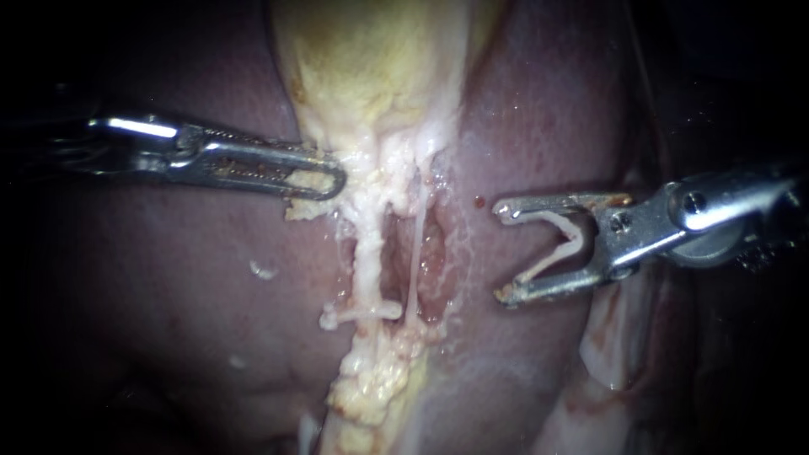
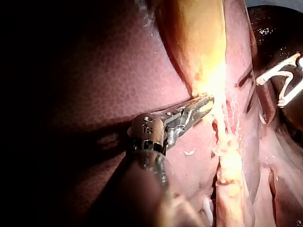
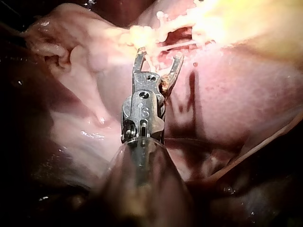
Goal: Clipping second clip left tube
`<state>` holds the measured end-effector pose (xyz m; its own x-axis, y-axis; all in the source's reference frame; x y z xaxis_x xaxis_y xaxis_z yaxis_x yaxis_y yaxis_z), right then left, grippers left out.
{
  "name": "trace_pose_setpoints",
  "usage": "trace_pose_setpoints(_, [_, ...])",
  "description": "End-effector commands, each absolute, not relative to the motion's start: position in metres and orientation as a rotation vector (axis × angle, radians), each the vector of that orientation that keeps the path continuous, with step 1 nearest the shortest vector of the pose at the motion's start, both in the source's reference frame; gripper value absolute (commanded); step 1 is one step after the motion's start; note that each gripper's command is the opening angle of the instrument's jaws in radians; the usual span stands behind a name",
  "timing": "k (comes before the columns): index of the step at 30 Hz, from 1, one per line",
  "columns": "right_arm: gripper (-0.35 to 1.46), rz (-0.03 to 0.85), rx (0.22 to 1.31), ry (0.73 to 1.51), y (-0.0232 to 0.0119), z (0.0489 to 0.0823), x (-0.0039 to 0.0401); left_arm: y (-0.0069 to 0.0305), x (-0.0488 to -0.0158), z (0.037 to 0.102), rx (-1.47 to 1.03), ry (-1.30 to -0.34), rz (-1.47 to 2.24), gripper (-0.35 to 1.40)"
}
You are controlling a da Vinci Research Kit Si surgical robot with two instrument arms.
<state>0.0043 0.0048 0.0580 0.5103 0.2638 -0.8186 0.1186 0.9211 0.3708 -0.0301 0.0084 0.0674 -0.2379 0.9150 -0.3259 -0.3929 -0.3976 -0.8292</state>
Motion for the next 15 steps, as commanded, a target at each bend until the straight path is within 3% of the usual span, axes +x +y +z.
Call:
trace_pose_setpoints(1, [0.50, 0.090, 0.408, 1.039, 0.0048, 0.0580, 0.0044, 0.0084, -0.0300, 0.0673, -1.037, -0.768, 1.785, -0.35])
trace_pose_setpoints(15, [0.50, 0.080, 0.402, 1.041, 0.0047, 0.0579, 0.0044, 0.0125, -0.0234, 0.0598, -1.046, -0.753, 1.725, -0.35])
